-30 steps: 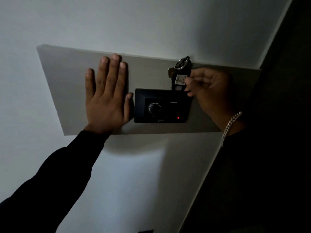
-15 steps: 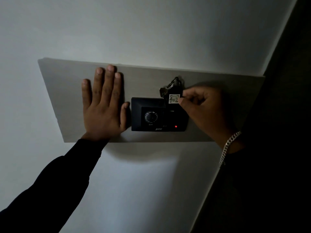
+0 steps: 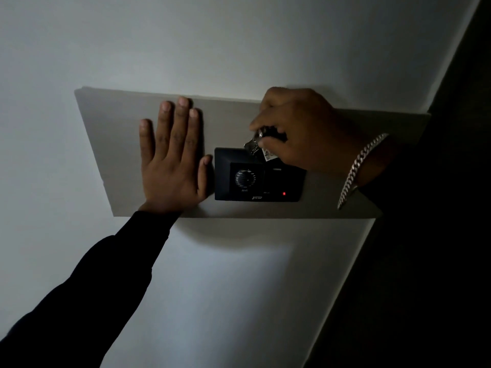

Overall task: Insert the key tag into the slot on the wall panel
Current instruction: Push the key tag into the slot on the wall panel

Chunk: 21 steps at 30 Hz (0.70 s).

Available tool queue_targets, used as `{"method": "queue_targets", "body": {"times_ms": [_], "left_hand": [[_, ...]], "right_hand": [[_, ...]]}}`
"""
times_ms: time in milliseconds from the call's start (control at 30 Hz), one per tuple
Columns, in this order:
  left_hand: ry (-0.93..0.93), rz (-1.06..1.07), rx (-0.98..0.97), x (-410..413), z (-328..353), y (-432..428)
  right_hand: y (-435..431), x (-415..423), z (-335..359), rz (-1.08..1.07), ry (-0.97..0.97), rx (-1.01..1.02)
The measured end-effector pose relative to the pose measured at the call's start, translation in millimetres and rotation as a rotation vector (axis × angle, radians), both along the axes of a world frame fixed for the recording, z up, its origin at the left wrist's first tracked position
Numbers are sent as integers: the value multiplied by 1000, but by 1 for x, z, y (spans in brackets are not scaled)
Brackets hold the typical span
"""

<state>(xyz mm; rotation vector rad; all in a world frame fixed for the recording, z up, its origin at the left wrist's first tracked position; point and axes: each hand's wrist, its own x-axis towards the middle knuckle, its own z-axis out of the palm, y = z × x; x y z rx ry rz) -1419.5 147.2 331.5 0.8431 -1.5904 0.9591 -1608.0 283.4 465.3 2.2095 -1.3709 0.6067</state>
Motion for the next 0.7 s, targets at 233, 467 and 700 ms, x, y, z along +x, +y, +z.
{"method": "queue_targets", "body": {"times_ms": [233, 467, 700], "left_hand": [[4, 7, -18, 0, -1, -2], [-6, 2, 11, 0, -1, -1], [-13, 17, 34, 1, 0, 1]], "right_hand": [[0, -15, -7, 88, -332, -184], [-4, -19, -17, 106, -414, -213], [-7, -16, -26, 88, -389, -276]]}}
